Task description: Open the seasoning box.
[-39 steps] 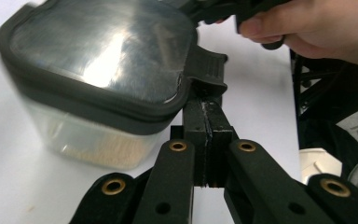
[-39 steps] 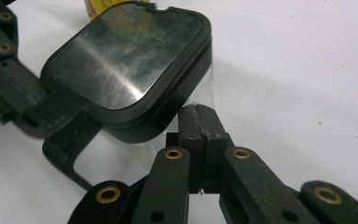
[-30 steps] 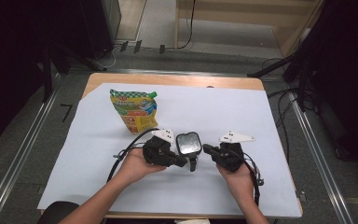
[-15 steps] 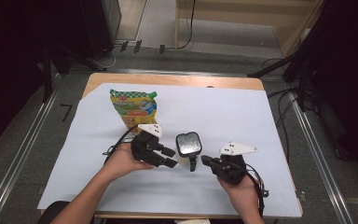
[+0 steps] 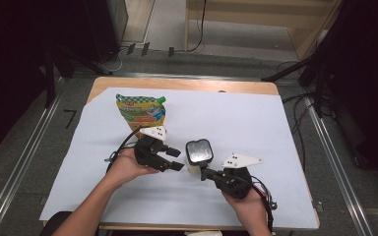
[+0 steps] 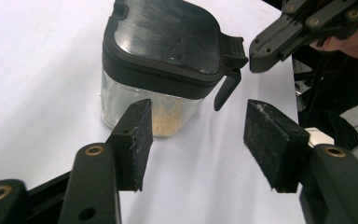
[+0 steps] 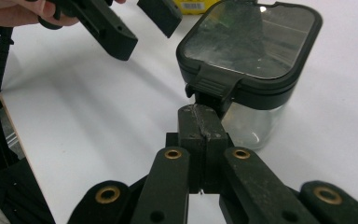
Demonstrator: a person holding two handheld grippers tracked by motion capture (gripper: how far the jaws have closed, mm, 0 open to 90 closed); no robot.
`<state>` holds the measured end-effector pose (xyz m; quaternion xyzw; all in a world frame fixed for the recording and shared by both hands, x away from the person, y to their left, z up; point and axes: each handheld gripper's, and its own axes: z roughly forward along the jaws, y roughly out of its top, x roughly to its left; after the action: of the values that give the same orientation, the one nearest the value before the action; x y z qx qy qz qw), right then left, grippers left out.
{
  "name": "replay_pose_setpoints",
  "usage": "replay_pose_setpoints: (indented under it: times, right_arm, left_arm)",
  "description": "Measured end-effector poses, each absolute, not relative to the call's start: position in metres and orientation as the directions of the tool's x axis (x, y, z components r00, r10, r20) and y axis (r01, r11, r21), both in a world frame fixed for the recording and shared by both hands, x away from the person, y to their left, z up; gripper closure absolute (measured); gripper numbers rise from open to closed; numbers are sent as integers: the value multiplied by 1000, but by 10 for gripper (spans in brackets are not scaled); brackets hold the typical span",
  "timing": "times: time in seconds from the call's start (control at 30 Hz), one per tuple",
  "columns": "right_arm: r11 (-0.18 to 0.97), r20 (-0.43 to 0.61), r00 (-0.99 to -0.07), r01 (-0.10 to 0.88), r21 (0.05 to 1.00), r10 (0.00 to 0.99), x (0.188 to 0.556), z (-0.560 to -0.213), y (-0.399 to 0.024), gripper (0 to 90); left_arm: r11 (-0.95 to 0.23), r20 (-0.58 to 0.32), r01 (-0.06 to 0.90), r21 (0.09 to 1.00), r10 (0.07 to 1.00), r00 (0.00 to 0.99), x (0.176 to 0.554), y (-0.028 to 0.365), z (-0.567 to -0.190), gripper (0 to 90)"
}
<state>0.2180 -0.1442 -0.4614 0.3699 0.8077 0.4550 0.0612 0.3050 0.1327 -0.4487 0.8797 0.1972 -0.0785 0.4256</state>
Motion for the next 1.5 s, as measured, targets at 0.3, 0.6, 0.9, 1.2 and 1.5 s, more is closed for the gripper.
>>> replay_pose_setpoints:
  times: [0.3, 0.6, 0.9, 1.2, 1.5]
  right_arm:
    - [331, 241, -733, 541, 773, 636, 218, -468, -129, 900]
    - [324, 254, -732, 548, 771, 632, 222, -475, -120, 900]
    - [324, 246, -732, 542, 776, 635, 221, -477, -115, 900]
    - [338, 224, -726, 540, 771, 650, 221, -479, -119, 900]
    - [322, 224, -699, 558, 765, 680, 226, -477, -142, 900]
  left_arm:
    - [-504, -327, 441, 742, 302, 895, 309, 136, -446, 395]
    - [-511, -307, 417, 752, 288, 907, 310, 140, -443, 515]
    - [-524, -316, 432, 734, 299, 900, 310, 139, -445, 554]
    - [-516, -309, 425, 744, 298, 903, 311, 142, -444, 513]
    - [-510, -314, 429, 746, 298, 901, 311, 141, -445, 501]
